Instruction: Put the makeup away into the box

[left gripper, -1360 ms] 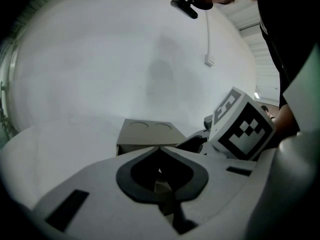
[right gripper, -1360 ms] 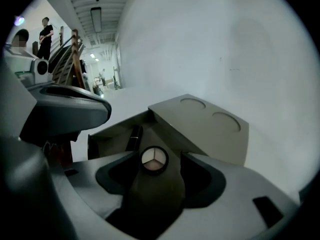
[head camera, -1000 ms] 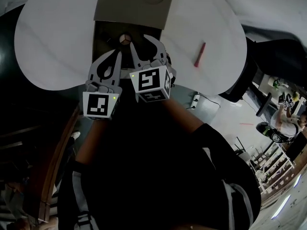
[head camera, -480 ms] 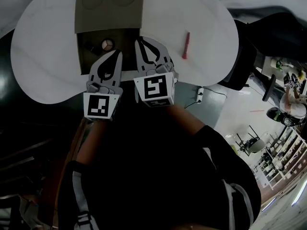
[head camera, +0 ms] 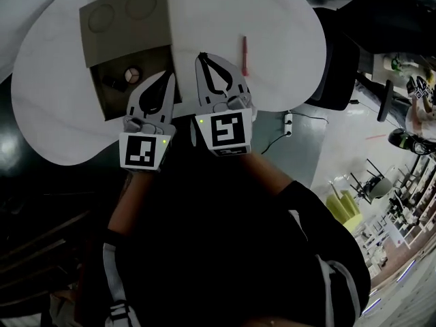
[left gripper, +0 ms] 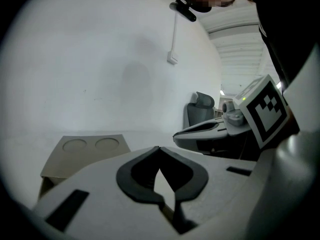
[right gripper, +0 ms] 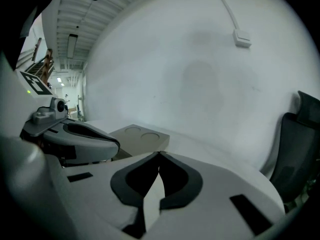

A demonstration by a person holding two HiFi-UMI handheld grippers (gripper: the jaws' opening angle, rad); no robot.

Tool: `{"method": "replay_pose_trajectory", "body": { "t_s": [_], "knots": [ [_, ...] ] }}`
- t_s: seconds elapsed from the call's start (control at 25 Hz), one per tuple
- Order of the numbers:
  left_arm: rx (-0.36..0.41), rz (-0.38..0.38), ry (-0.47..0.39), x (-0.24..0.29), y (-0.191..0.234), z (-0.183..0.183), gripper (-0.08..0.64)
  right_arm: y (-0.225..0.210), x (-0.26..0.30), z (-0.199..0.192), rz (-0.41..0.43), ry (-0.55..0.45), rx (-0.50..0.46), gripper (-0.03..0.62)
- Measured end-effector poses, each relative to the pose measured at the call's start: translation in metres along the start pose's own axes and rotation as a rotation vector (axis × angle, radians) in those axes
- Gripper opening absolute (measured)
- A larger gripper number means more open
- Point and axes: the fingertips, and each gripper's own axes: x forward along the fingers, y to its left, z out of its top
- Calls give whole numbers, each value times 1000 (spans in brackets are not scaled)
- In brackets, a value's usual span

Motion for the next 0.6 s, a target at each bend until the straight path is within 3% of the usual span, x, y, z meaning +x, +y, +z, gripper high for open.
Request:
{"method": "replay_pose_trajectory", "body": {
  "t_s": [0.44, 0.6],
  "knots": [
    [37, -91, 13, 25, -32, 8, 3, -41, -28, -11, -105, -20, 108, 25],
    [44, -115, 23, 33, -42, 9, 3, -55, -34, -22, -135, -15, 96, 28]
  ]
}}
